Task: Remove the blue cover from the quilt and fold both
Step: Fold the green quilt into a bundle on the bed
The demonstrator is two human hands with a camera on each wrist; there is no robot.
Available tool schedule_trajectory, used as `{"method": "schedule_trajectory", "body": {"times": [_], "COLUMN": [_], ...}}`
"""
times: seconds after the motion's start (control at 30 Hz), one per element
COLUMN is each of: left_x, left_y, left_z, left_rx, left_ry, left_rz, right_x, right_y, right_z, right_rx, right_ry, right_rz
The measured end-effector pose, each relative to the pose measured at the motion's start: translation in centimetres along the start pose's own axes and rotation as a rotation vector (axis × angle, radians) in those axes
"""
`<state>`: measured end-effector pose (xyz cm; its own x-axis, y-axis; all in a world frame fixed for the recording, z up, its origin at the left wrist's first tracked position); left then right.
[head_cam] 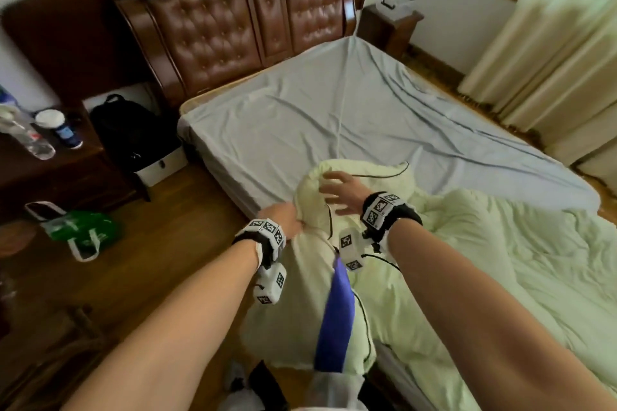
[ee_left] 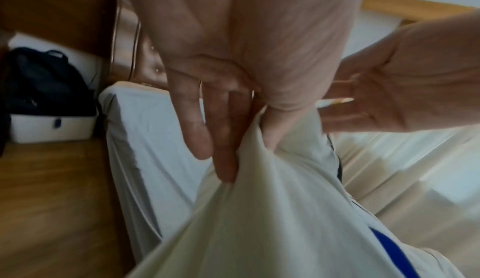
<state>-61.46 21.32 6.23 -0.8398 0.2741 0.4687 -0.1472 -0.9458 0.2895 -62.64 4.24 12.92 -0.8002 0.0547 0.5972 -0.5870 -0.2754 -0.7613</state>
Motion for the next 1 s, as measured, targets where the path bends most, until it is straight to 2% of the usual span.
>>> {"method": "schedule_trajectory", "body": {"times": [0.07, 0.13, 0.23, 0.3, 0.37, 0.47, 0.6, 0.67, 0.8, 1.0], "left_x": [-3.0, -6.2, -11.5, -15.2, -19.0, -24.5, -30.8, -34.0, -41.1, -53.5], "left_y": [-3.0, -4.9, -5.7, -5.6, -5.8, -7.2, -9.9, -11.0, -12.0, -17.2], "left_z": [3.5, 7.0, 11.5, 14.2, 17.1, 21.3, 27.6, 30.4, 36.8, 47.9], "left_rx": [-0.003, -0.023, -0.062, -0.102, -0.152, -0.213, -0.3, -0.284, -0.224, -0.219], "left_ry": [0.076, 0.122, 0.143, 0.134, 0.108, 0.033, -0.074, -0.069, -0.011, 0.054], "left_rz": [0.015, -0.022, -0.124, -0.177, -0.213, -0.251, -0.275, -0.287, -0.357, -0.453], "right_x": [-0.7, -2.5, -6.7, -10.3, -14.5, -21.9, -30.7, -34.7, -42.9, -53.7], "right_y": [-1.3, -1.0, -0.6, -1.7, -4.0, -7.6, -14.0, -16.9, -23.0, -35.9], "right_z": [-0.3, -0.9, -3.3, -5.0, -6.3, -7.7, -8.4, -8.2, -7.4, -7.3], "right_rx": [0.317, 0.435, 0.215, 0.099, 0.022, -0.005, 0.337, 0.399, 0.35, 0.38], "right_ry": [-0.005, -0.092, -0.206, -0.219, -0.153, 0.098, 0.191, 0.265, 0.397, 0.519], "right_rz": [-0.037, -0.138, -0.275, -0.253, -0.184, -0.111, -0.036, -0.01, 0.019, 0.11]}}
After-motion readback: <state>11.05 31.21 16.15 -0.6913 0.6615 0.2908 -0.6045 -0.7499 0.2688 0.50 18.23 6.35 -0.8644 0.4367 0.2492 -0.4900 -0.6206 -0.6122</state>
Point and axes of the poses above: each hand's wrist, its own x-axis away from the middle knuckle, its own z-axis out of the back of the hand, y = z × x, the point moved 1 cm from there along -x, towards the middle knuckle
